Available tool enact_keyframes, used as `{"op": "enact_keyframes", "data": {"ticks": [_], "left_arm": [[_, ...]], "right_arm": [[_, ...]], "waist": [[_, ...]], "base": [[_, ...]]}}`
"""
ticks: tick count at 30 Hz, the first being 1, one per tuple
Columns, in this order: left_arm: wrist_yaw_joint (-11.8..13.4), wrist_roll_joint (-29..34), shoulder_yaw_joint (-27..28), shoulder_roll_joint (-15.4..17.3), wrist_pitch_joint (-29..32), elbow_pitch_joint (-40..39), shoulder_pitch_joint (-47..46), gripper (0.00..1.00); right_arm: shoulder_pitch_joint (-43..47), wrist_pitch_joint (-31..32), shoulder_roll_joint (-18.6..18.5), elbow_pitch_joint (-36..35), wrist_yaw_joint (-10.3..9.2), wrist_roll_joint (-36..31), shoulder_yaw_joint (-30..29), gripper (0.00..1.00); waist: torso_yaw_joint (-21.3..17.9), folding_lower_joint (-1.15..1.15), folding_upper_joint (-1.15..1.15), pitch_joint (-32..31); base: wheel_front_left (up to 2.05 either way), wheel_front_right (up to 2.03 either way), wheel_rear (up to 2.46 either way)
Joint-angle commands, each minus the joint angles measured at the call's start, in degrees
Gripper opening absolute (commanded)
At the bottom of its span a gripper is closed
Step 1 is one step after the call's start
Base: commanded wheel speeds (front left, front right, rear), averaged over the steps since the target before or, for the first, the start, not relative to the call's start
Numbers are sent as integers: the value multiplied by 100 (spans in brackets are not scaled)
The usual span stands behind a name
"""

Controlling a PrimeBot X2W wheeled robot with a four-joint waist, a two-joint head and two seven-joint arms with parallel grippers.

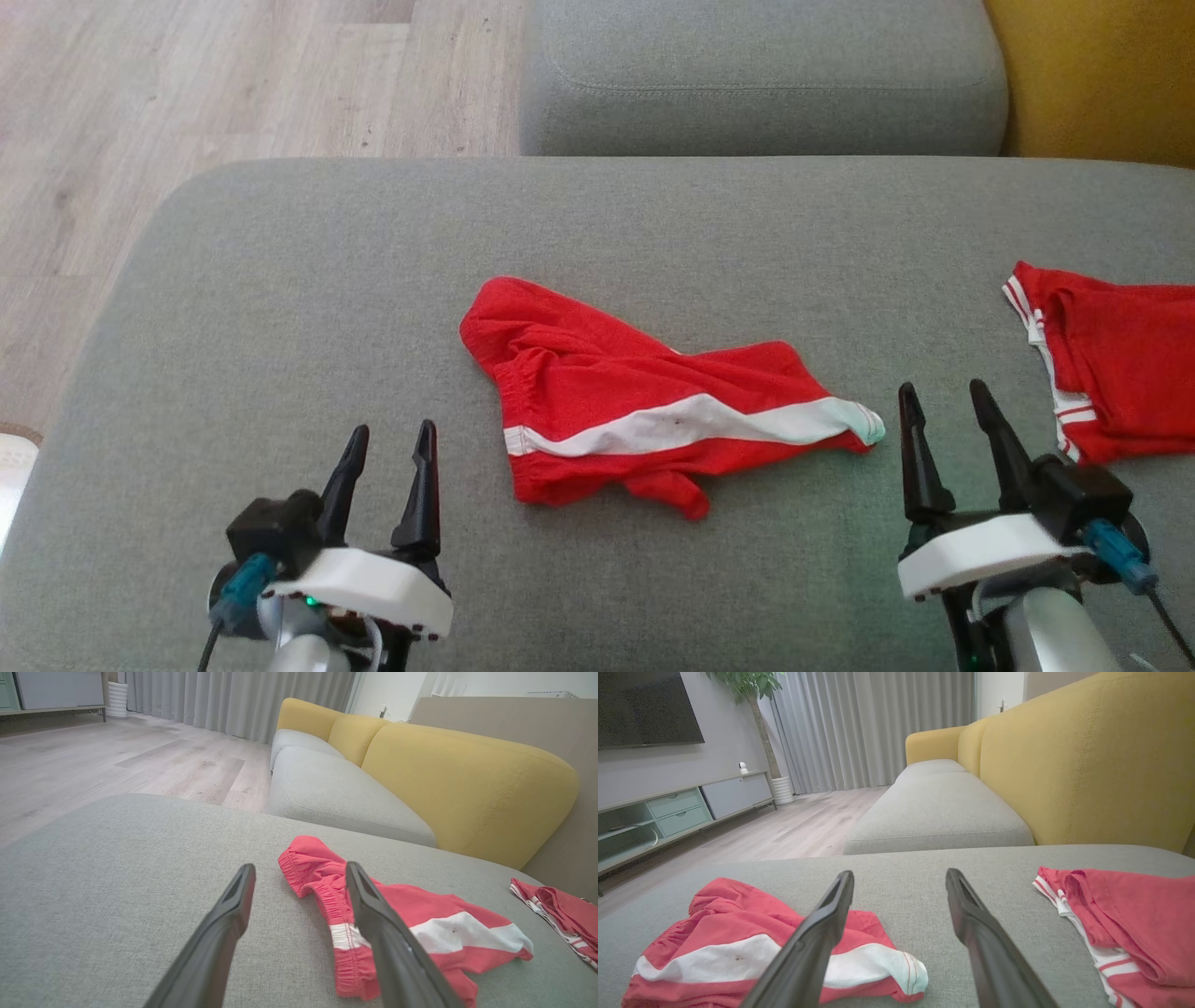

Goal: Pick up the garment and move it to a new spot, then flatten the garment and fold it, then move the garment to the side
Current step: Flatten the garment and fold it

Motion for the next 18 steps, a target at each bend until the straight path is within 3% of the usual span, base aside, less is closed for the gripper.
{"op": "enact_keyframes", "data": {"ticks": [1, 18], "left_arm": [[-23, -3, 174, 6, -70, -156, -175, 100], [-36, 29, 149, 6, -70, -108, -200, 100]], "right_arm": [[-126, -9, -15, -151, 37, 44, 166, 100], [-190, 95, -15, -101, 37, 112, 286, 100]], "waist": [[2, 0, 0, -4], [-14, 0, 0, 76]], "base": [[0, 0, 0], [0, 0, 0]]}}
